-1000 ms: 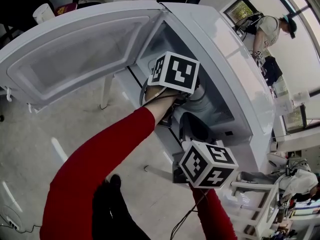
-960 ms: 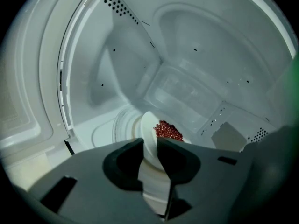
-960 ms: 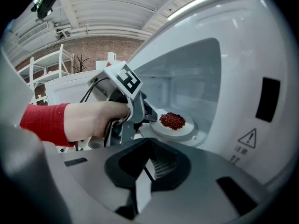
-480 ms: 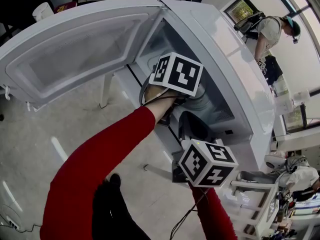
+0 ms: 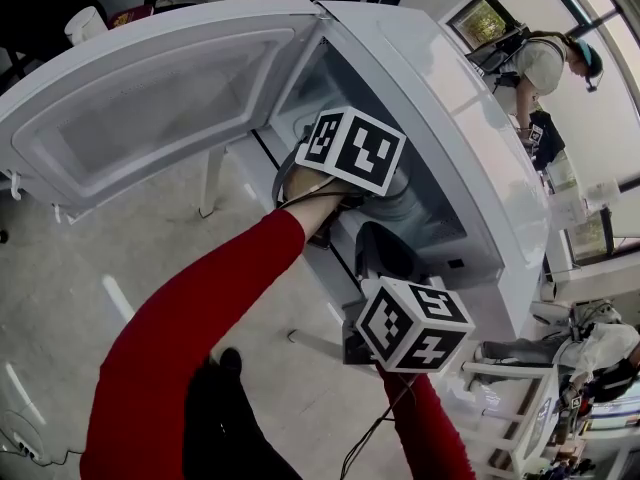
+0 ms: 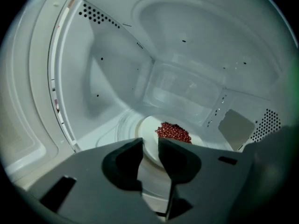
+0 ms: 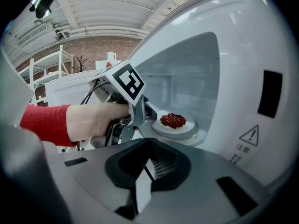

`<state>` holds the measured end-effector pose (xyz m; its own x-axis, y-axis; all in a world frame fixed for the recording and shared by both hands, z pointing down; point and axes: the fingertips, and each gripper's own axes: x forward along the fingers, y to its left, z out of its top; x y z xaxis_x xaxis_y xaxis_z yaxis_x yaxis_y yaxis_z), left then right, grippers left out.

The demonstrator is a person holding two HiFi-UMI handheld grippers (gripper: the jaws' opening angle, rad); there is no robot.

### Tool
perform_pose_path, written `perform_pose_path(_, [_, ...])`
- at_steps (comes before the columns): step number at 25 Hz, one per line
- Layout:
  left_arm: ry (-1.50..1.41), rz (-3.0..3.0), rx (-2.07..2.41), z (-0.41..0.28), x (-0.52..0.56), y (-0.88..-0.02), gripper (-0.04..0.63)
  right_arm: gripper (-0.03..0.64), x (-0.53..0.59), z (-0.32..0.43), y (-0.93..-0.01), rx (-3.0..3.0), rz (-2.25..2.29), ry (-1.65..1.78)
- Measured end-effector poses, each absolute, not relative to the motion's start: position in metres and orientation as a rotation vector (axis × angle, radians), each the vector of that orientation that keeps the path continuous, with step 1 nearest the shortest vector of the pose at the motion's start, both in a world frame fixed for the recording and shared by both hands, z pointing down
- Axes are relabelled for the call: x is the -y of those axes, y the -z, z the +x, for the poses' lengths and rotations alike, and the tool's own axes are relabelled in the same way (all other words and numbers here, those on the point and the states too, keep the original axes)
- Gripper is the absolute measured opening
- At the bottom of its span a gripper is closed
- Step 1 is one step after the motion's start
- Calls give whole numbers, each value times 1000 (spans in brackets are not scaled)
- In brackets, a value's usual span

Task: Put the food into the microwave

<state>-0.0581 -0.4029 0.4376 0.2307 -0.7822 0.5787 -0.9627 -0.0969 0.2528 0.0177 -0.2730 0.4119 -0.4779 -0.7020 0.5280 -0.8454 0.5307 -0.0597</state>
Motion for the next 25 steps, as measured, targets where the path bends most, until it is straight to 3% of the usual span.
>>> perform_pose_path(12, [-157, 1955, 1553, -96, 381, -411, 27, 12, 276, 1, -406, 2376, 1250, -451])
perform_pose_path(25, [203, 2028, 1352, -103, 272, -352, 9, 13, 220, -20, -347, 2528, 1150, -490])
